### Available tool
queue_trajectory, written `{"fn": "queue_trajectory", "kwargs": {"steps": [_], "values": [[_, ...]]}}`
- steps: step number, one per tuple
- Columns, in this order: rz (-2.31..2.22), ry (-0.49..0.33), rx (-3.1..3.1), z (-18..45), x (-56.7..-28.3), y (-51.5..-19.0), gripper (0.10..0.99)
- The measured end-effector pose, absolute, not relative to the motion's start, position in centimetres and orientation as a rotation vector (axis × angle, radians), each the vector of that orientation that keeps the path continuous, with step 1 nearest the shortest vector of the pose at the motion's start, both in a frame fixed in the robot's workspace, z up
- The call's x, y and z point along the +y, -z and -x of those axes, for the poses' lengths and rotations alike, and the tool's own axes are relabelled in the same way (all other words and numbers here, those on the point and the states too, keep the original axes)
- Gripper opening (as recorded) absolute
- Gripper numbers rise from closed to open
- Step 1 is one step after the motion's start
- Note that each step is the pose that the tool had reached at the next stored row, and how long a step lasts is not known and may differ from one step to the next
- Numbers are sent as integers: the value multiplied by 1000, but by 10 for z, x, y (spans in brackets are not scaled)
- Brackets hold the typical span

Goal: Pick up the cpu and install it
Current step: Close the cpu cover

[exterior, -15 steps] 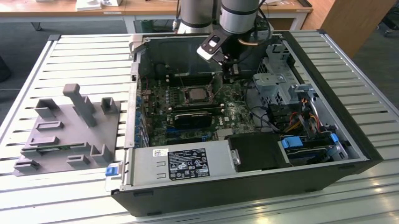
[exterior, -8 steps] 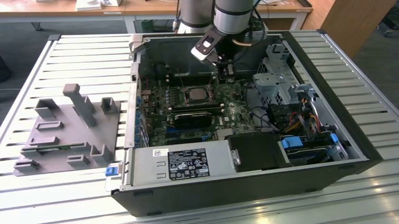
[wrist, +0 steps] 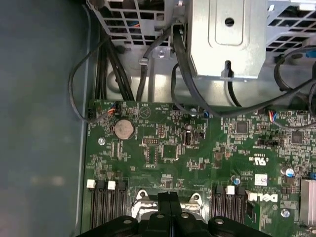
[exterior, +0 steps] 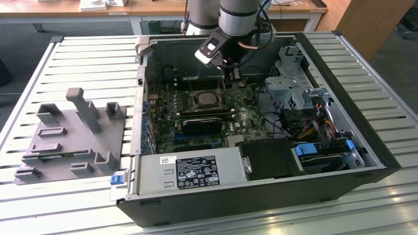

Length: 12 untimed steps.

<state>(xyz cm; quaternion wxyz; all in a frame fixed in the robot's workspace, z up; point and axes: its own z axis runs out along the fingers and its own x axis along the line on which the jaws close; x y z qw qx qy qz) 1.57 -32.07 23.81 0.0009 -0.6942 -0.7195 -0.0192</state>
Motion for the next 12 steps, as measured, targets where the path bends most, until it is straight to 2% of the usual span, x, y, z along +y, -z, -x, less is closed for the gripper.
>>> {"fn": "queue_trajectory", "kwargs": {"steps": [12], "values": [[2180,60,-2259,1,-321,-236,106]]}}
